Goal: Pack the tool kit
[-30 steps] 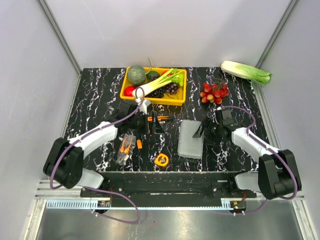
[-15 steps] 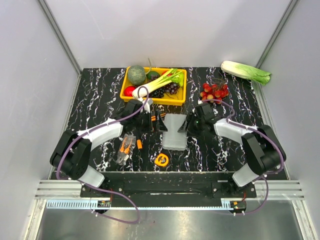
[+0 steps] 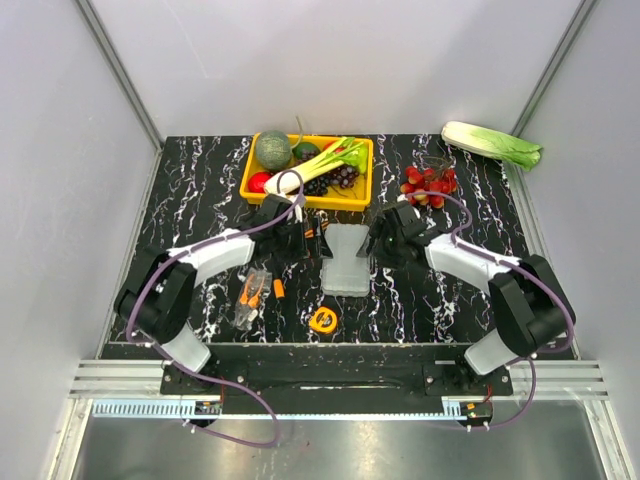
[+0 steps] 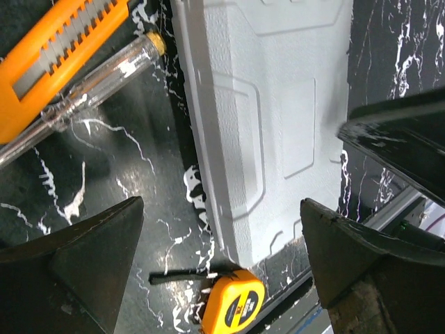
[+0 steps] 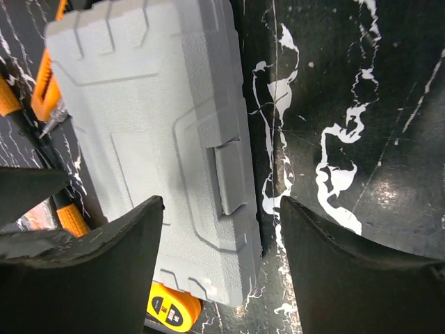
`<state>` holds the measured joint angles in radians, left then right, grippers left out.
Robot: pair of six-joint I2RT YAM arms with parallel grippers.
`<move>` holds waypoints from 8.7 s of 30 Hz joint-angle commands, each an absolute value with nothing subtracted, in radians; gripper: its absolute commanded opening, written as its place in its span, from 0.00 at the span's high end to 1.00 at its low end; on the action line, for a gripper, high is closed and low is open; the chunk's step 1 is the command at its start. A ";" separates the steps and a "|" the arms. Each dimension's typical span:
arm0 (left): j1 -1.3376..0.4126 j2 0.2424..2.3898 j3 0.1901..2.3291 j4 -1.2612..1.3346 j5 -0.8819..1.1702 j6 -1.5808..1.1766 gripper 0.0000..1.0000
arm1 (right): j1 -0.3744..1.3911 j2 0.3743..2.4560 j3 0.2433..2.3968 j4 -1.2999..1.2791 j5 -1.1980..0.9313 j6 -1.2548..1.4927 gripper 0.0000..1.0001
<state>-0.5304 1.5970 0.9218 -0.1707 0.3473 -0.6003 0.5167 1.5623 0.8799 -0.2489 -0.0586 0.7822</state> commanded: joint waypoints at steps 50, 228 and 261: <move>-0.535 1.850 1.061 -0.136 0.449 -0.634 0.32 | 0.483 1.609 0.825 -0.060 -0.270 0.512 0.61; -0.551 1.858 1.258 -0.469 0.304 -0.535 0.39 | 0.492 1.618 0.825 -0.196 -0.020 0.667 0.75; -0.554 1.881 1.262 -0.471 0.301 -0.540 0.39 | 0.468 1.445 0.733 -0.175 0.003 0.672 0.45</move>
